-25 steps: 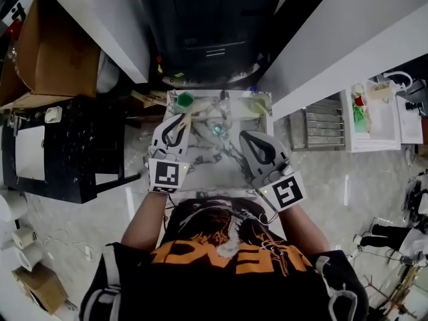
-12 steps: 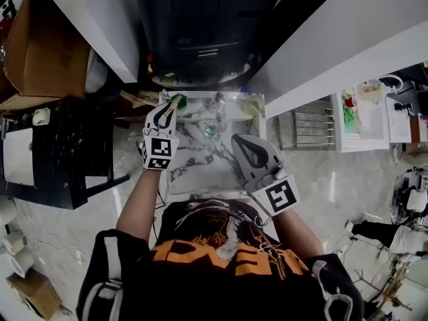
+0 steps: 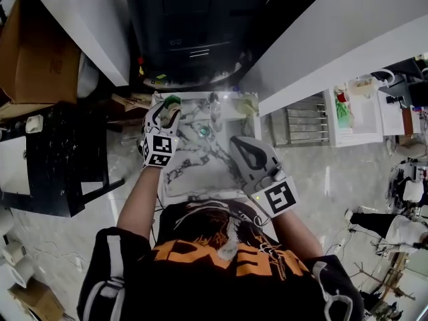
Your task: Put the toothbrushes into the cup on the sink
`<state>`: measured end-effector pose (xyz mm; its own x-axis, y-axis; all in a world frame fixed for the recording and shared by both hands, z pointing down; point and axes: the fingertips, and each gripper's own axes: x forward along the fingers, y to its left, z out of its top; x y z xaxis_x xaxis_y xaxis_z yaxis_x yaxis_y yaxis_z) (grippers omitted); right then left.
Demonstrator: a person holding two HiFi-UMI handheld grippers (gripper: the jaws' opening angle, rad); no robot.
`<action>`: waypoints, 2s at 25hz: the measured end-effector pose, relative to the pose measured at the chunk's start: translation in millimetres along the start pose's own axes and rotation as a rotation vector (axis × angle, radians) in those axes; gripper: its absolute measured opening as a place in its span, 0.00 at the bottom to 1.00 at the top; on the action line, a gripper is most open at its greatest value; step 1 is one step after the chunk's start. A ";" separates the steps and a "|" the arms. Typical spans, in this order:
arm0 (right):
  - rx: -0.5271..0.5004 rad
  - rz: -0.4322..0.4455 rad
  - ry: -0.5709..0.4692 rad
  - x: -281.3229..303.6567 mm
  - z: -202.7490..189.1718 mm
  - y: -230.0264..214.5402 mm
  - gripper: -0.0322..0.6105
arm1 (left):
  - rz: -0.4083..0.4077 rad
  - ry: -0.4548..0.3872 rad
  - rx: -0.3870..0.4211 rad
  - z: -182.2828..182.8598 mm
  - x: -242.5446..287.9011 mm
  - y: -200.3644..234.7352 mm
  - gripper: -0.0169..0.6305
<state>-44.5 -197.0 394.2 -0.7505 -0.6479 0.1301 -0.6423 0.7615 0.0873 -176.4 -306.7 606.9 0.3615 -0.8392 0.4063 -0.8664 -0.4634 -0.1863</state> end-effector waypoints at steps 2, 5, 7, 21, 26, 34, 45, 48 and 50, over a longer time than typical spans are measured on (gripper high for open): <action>0.003 0.004 -0.002 -0.1 0.1 1.9 0.07 | -0.009 -0.025 0.010 7.6 -3.3 -3.5 0.39; 0.003 0.012 -0.012 0.6 1.4 6.2 0.07 | -0.020 -0.072 0.024 21.6 -14.8 -10.2 0.40; 0.002 0.018 -0.024 1.7 2.8 7.6 0.07 | -0.046 -0.113 0.005 36.3 -28.7 -19.7 0.41; 0.021 0.071 -0.120 -2.3 23.7 16.1 0.07 | -0.152 -0.466 -0.046 199.2 -172.7 -71.8 0.34; 0.034 0.068 -0.200 -12.6 51.5 10.9 0.07 | -0.155 -0.510 -0.107 237.8 -196.7 -81.9 0.18; 0.037 0.070 -0.276 -36.8 63.7 10.3 0.07 | -0.201 -0.513 -0.085 247.2 -207.4 -107.6 0.09; -0.025 0.072 -0.241 -40.2 72.9 3.2 0.07 | -0.257 -0.493 -0.025 250.5 -196.5 -121.2 0.06; -0.029 0.065 -0.223 -37.2 74.1 1.3 0.07 | -0.261 -0.484 0.006 250.4 -192.9 -119.2 0.06; -0.025 0.059 -0.214 -34.7 74.1 -0.7 0.07 | -0.263 -0.486 0.010 250.2 -191.2 -118.1 0.06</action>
<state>-29.6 -176.3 316.4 -0.8043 -0.5892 -0.0766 -0.5942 0.7968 0.1100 -57.0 -162.7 327.4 0.6848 -0.7285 -0.0188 -0.7229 -0.6758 -0.1437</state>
